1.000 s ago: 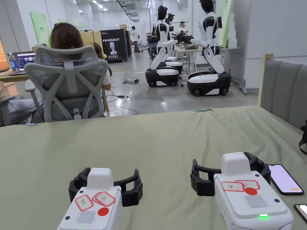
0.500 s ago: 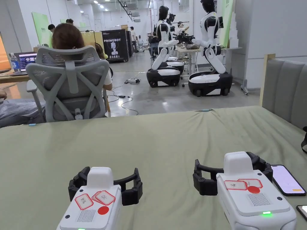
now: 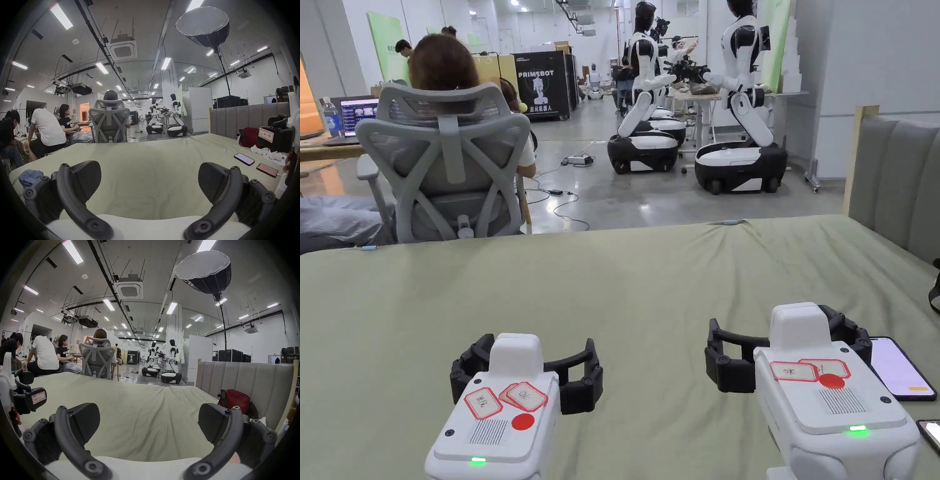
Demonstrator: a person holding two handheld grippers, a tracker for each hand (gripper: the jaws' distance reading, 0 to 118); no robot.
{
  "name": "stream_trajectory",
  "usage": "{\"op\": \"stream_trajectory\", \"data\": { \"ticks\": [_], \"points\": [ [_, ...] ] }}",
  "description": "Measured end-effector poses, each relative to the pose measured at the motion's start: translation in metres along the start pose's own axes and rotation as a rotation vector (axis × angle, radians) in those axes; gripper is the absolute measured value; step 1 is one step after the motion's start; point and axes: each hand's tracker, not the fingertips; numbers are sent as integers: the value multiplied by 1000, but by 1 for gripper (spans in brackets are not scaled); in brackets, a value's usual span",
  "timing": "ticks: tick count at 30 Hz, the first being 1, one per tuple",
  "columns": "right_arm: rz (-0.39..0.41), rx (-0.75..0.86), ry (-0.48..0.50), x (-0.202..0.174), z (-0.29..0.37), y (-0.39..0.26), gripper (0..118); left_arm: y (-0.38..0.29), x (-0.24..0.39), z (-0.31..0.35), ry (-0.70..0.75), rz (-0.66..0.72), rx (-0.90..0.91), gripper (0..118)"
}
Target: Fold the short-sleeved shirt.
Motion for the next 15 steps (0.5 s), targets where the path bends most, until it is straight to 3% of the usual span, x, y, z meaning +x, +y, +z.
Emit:
{"op": "stream_trajectory", "data": {
  "ticks": [15],
  "points": [
    [1, -6, -6, -3, 7, -2, 118, -2, -1, 7, 10, -5, -3, 118]
  ]
}}
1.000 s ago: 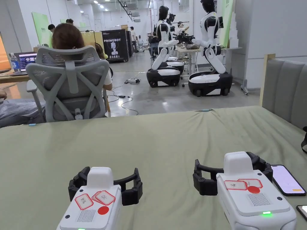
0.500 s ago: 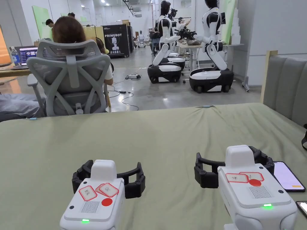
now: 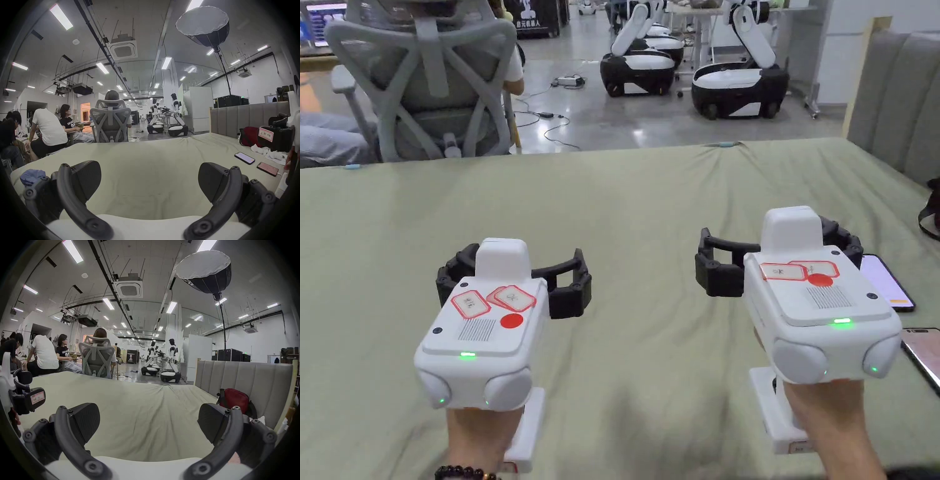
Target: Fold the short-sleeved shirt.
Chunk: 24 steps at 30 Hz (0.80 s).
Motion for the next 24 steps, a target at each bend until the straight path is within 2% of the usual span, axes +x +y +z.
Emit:
{"op": "stream_trajectory", "data": {
  "ticks": [8, 12, 24],
  "points": [
    [-19, -7, -4, 1, 0, -2, 118, -3, -1, 0, 13, 5, -13, 118],
    [7, -13, -7, -2, 1, -2, 118, -4, -2, 0, 12, 16, -16, 118],
    [0, -30, 8, -5, 2, -5, 118, -4, -3, 1, 37, 15, -17, 118]
  ]
}}
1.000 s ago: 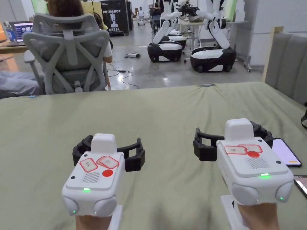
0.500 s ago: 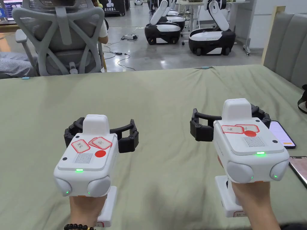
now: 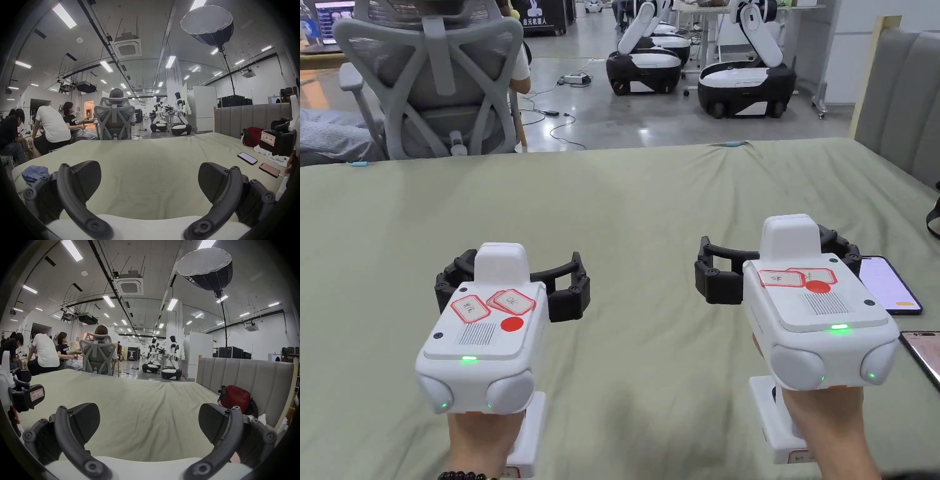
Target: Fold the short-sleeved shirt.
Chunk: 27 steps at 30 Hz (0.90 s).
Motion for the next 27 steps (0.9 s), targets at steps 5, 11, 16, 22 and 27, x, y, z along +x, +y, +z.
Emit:
{"op": "stream_trajectory", "data": {
  "ticks": [5, 11, 16, 22, 27],
  "points": [
    [2, -3, 7, -2, 1, 0, 118, -2, 2, 0, -10, -5, -3, 118],
    [-5, 7, 1, -2, 2, 3, 118, -2, 5, -1, -18, -19, -11, 118],
    [-133, 28, 120, 5, 13, 14, 118, -2, 6, -1, -23, -18, -9, 118],
    [-165, -9, 42, 0, 17, 28, 118, -1, 5, 0, -22, -12, -13, 118],
    [-173, -74, 29, -4, 19, 33, 118, -1, 5, 0, -19, -23, -15, 118]
  ]
}}
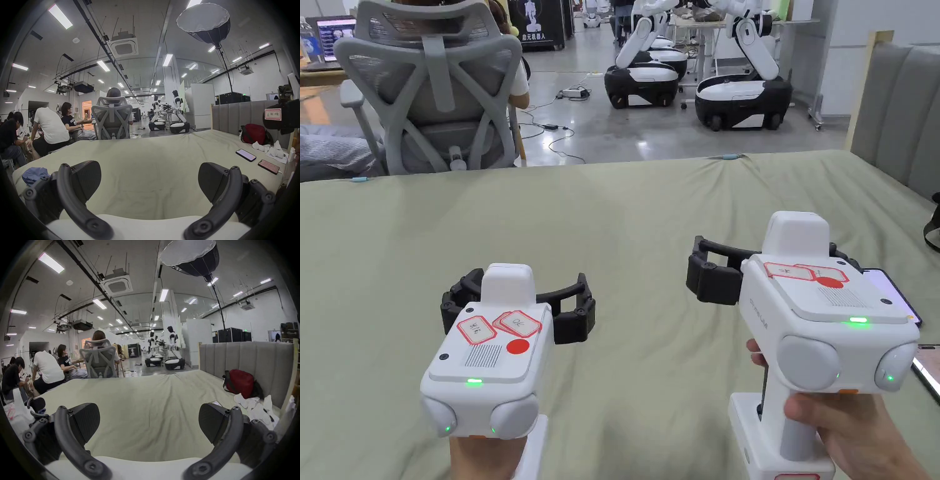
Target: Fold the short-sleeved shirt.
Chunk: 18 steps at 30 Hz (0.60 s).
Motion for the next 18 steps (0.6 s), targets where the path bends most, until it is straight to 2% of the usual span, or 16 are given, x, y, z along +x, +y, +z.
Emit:
{"op": "stream_trajectory", "data": {
  "ticks": [3, 9, 14, 18],
  "points": [
    [47, 17, 1, -7, 1, -2, 118, 0, 0, 0, 7, 7, -2, 118],
    [27, -7, 10, -11, -2, -2, 118, -2, -1, -1, 6, -2, -7, 118],
    [51, 10, -23, -11, -2, -2, 118, -2, -2, 0, 9, 5, -9, 118],
    [55, 12, -11, -8, -2, -2, 118, -2, 0, -2, 5, -2, -13, 118]
  ]
}}
